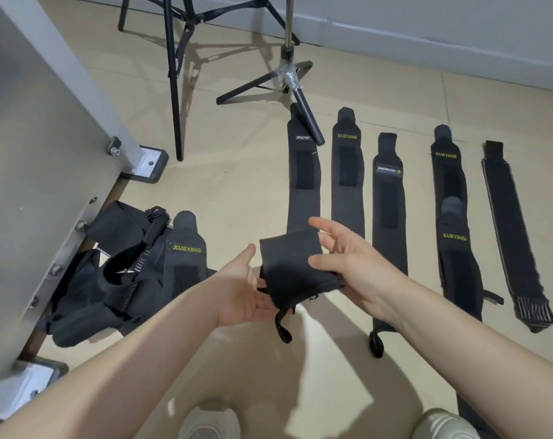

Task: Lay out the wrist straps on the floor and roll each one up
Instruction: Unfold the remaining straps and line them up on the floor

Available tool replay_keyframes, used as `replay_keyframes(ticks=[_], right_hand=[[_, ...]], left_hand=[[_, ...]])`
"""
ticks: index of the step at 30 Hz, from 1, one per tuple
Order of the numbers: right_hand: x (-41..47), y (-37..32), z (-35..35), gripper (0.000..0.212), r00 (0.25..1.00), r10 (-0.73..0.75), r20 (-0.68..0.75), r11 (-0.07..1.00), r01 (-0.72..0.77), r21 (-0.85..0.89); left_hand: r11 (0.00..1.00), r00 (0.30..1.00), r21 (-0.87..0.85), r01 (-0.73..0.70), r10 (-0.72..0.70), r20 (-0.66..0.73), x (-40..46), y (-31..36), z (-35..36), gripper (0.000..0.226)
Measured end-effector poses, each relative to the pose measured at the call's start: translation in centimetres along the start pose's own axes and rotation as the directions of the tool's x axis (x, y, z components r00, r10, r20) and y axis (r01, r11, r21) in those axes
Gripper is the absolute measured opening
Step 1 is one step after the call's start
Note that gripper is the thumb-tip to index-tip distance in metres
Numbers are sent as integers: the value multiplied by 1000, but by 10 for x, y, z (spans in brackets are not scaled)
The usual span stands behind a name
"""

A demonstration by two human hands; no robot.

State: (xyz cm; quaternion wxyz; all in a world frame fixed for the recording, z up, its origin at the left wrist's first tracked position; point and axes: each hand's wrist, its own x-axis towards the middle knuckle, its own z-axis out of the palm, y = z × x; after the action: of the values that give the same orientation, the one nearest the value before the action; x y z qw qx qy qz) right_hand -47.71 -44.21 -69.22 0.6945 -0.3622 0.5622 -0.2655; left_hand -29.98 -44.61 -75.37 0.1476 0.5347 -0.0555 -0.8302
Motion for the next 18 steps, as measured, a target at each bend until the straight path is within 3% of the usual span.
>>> replay_keyframes(ticks=[3, 6, 8, 10, 11, 13, 15, 18], right_hand=[[-9, 16, 0, 81, 984, 16, 179, 1000, -13, -17], [-19, 32, -5, 71, 927, 143, 347, 975, -73, -209], [-21, 41, -11, 60, 869, 248, 429, 933, -96, -346], [-17, 52, -19, 54, 828, 306, 471, 919, -127, -373], [-12, 59, -23, 55, 821, 309, 480, 935, -170, -311], [5, 68, -29, 77, 862, 316, 396, 934, -356, 29], [21, 72, -32, 93, 896, 353, 268, 806, -437, 400], [39, 67, -29, 77, 894, 408, 187, 662, -431, 613]], left_hand=[[991, 998, -115, -62, 62, -5, 15, -9, 0, 63], [964, 981, -203, -170, 146, -128, 26, -7, -6, 57], [947, 955, -169, -272, 243, -171, 28, -2, -12, 42], [936, 928, -97, -338, 314, -202, 26, 1, -12, 33], [927, 915, -53, -372, 357, -187, 21, 1, -11, 30], [879, 877, 101, -466, 474, -78, 7, -1, -5, 25], [806, 838, 228, -546, 525, 151, -7, -11, -2, 39], [746, 811, 352, -566, 426, 402, -24, -31, 2, 58]])
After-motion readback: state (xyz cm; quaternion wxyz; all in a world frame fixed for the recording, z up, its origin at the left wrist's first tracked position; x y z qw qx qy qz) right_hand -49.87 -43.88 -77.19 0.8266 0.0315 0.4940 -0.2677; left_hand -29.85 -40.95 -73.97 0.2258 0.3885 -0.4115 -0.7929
